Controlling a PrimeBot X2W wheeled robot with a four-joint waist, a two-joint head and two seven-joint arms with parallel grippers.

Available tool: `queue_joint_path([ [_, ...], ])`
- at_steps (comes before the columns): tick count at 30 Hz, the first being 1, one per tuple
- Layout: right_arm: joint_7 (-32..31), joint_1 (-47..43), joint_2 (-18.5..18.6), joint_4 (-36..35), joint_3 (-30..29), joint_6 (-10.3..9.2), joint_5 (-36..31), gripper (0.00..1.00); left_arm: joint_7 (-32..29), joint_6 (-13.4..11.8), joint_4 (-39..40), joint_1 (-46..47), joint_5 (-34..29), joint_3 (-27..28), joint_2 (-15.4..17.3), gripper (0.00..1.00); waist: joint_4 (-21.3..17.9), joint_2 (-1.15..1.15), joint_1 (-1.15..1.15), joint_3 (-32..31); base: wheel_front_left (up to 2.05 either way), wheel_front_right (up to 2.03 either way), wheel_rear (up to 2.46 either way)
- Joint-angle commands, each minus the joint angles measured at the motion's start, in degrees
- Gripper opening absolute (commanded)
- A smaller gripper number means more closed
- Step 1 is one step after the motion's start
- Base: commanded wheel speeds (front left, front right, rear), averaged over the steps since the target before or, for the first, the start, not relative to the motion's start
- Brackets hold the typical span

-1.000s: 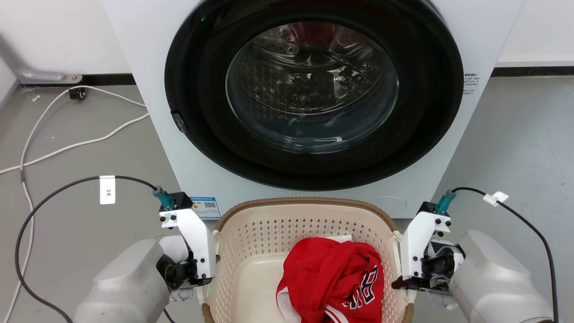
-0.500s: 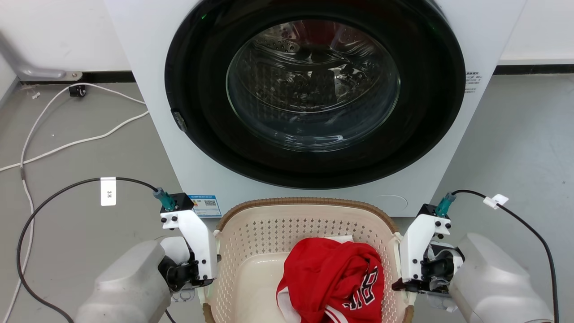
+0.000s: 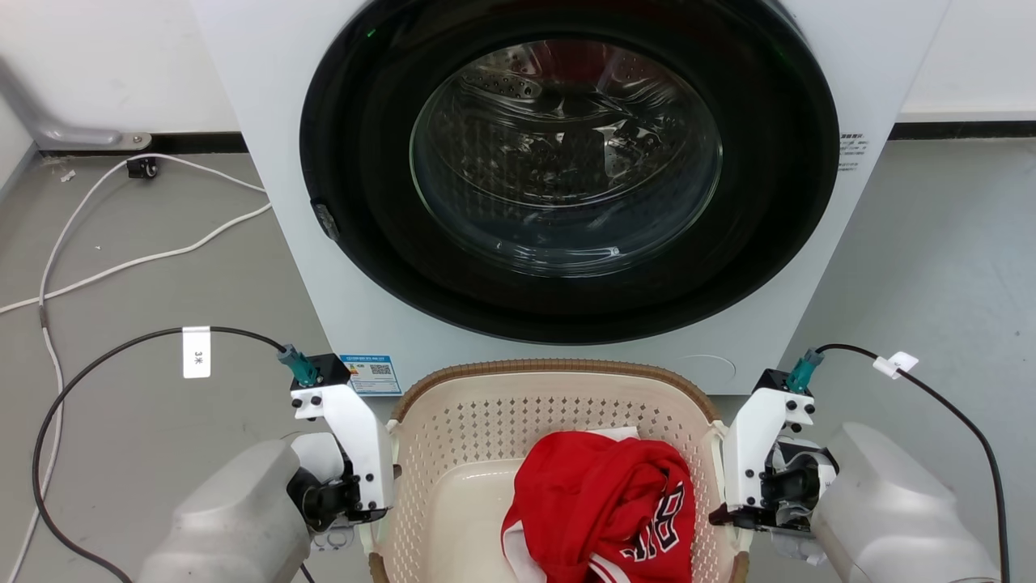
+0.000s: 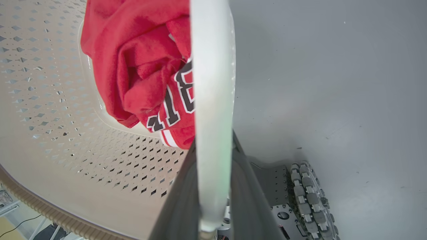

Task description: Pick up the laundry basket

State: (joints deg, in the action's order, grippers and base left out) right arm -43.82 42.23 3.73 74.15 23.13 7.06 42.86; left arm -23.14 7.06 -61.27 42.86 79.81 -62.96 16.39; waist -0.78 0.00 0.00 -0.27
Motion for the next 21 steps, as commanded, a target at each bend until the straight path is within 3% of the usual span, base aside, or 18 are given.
queue_joint_path([
  [1,0.4,-0.2,-1.5,-0.6,-0.1,0.79,0.3,0.00,0.1,0.8,1.1,-0.7,0.6,0.0,-1.8,0.00,0.0,0.00,0.00,0.0,0.00,0.00,0.00],
  [21,0.4,-0.6,-1.6,-0.6,-0.8,0.80,0.3,0.00,0.6,0.8,0.9,-1.6,2.0,-0.6,-2.2,0.00,-0.1,0.00,0.00,0.0,0.00,0.00,0.00],
])
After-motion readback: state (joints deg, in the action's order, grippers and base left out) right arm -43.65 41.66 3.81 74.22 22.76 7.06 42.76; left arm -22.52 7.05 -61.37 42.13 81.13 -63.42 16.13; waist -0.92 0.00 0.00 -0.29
